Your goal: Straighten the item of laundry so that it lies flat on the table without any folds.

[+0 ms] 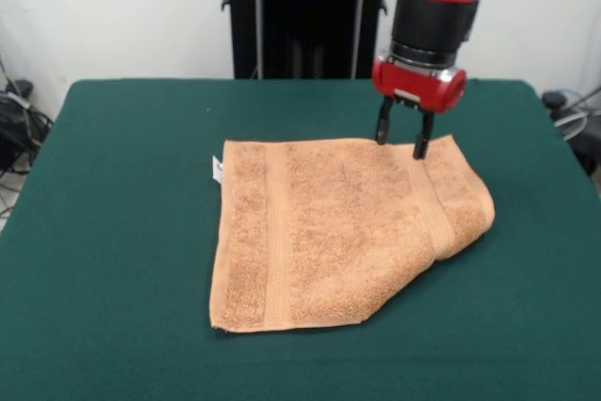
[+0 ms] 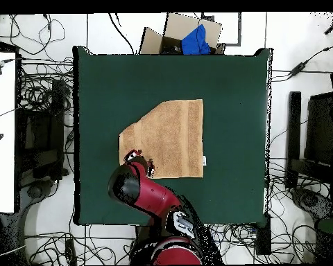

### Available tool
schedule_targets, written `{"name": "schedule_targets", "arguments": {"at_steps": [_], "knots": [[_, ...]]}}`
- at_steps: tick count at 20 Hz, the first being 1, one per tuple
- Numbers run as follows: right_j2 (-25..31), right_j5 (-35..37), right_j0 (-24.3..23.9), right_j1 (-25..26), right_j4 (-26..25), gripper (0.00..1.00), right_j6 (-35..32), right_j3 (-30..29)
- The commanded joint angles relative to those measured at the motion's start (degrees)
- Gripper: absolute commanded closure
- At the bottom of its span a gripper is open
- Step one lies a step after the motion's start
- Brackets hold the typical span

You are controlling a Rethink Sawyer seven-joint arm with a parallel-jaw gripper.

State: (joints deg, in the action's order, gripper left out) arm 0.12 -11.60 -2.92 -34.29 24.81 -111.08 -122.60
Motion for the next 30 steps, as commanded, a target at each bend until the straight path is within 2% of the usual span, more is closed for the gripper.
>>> {"name": "schedule_targets", "arguments": {"at_steps": [1, 6, 11, 15, 19, 20, 25, 30], "knots": [[5.91, -2.23, -0.95, 0.11, -1.45, 0.00, -13.61, 2.27], [4.50, 0.02, -2.06, -0.96, -3.51, 0.00, -10.76, 1.24], [5.15, -0.47, -8.82, -2.27, -11.14, 0.00, -8.63, -1.73], [5.67, -0.97, -13.52, -0.93, -16.73, 0.00, -7.29, -0.83], [4.93, -0.30, -15.98, -0.58, -20.66, 0.00, -6.17, -0.06], [4.63, 0.20, -16.12, -0.41, -21.84, 1.00, -6.77, 0.32], [3.39, -2.54, -15.90, 0.08, -24.33, 1.00, -6.54, 1.11], [5.82, -2.61, -18.09, 1.28, -26.13, 1.00, -8.47, 1.34]]}}
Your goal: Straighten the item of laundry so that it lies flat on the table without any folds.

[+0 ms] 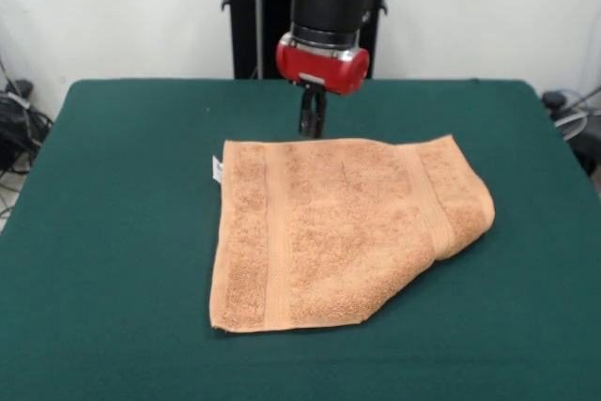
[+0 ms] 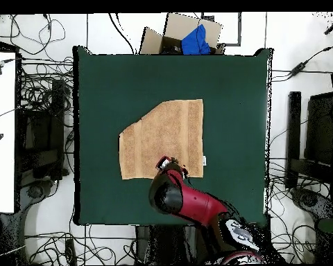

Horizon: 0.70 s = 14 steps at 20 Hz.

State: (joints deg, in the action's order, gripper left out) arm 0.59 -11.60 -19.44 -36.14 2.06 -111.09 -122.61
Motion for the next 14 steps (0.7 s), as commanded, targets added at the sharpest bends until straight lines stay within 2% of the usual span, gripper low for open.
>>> {"name": "schedule_targets", "arguments": {"at_steps": [1, 6, 14], "knots": [[5.91, -2.19, -2.06, 3.21, -3.64, 1.00, -8.59, 1.54], [5.86, -0.92, -1.87, 2.66, -3.31, 1.00, -8.83, 2.68], [8.46, 3.34, -5.71, 4.27, -6.03, 1.00, -4.02, 9.55]]}}
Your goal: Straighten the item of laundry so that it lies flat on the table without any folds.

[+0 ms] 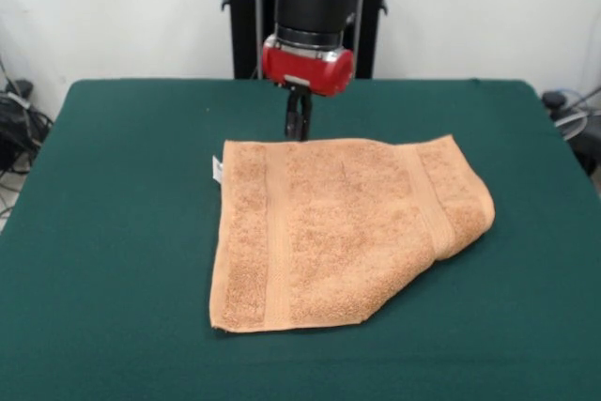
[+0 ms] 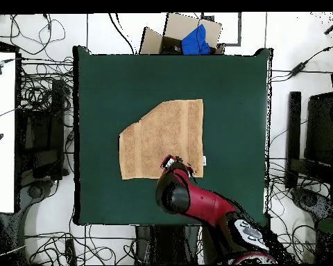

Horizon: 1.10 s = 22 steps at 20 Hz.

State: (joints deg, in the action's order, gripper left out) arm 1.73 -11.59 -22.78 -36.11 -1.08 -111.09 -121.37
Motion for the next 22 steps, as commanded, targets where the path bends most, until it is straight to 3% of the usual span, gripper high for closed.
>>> {"name": "schedule_targets", "arguments": {"at_steps": [1, 14, 22], "knots": [[7.54, 3.92, -2.84, 4.22, -3.39, 1.00, -3.33, 9.11], [8.40, 5.22, -4.19, 9.01, -5.50, 1.00, -2.68, 15.54], [5.16, 3.78, -2.59, 11.03, -6.91, 1.00, -3.49, 13.62]]}}
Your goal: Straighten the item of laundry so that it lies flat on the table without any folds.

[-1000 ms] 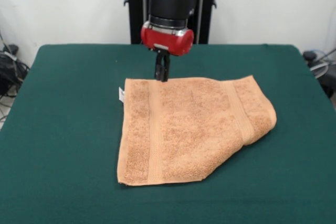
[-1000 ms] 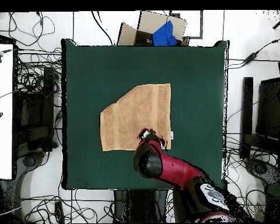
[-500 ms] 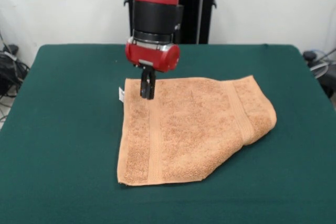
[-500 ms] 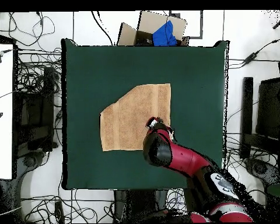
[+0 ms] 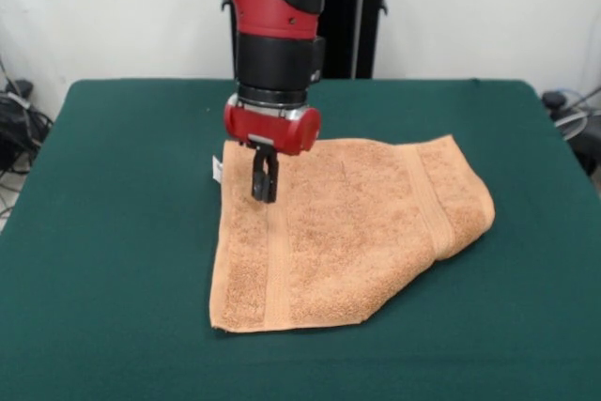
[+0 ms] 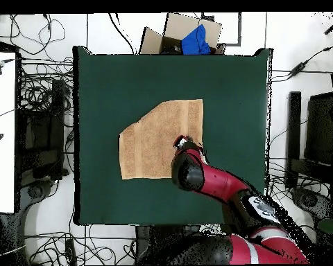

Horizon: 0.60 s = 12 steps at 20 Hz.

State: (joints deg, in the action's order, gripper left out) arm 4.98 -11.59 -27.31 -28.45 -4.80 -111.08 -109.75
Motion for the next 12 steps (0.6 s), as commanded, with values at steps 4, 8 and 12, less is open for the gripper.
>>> {"name": "schedule_targets", "arguments": {"at_steps": [4, 8, 12], "knots": [[1.26, 2.62, 1.50, 4.17, -4.92, 1.00, -4.06, 0.51], [0.50, 2.60, 0.74, 3.42, -6.73, 1.00, -4.45, -2.01], [-1.47, 3.25, 1.29, 2.12, -7.80, 1.00, -4.63, -4.04]]}}
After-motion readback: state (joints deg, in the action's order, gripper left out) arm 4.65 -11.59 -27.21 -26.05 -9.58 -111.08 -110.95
